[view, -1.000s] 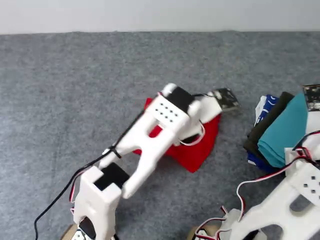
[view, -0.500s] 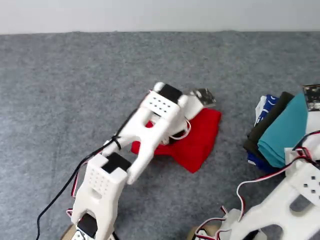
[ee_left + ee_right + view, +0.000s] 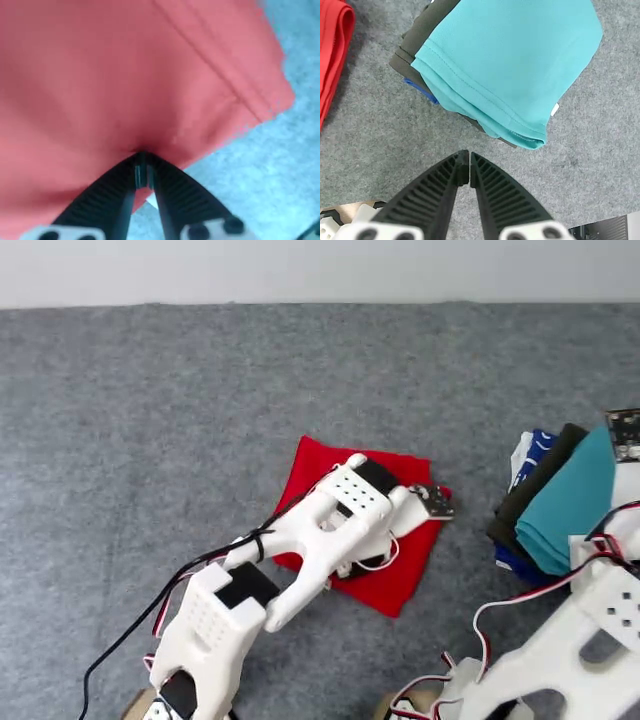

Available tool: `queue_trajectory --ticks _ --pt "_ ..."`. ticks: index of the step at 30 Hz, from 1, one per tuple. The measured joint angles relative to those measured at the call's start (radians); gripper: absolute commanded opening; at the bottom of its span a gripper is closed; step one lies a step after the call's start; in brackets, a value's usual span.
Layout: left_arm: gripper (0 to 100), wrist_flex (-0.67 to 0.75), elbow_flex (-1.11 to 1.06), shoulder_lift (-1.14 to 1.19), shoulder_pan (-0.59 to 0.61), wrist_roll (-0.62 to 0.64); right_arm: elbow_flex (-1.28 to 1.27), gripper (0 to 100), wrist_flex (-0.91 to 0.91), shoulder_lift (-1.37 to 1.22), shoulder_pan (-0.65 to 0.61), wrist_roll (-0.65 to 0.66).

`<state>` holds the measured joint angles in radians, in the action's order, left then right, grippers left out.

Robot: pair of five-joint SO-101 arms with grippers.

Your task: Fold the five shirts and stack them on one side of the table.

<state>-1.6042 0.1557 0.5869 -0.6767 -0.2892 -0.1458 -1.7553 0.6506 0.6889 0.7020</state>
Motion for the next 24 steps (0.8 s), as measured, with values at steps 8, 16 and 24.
queue_trajectory --ticks 8,16,24 --pt "1 -0.06 0.158 -0.023 0.091 0.0 0.0 1.1 0.0 0.0 0.0 0.0" --pt "1 -0.12 0.304 -0.18 0.267 0.072 -0.095 1.1 0.0 0.0 -0.106 -0.04" --pt "1 -0.124 0.152 -0.46 0.539 0.072 -0.269 4.4 0.051 0.0 -0.419 -0.249"
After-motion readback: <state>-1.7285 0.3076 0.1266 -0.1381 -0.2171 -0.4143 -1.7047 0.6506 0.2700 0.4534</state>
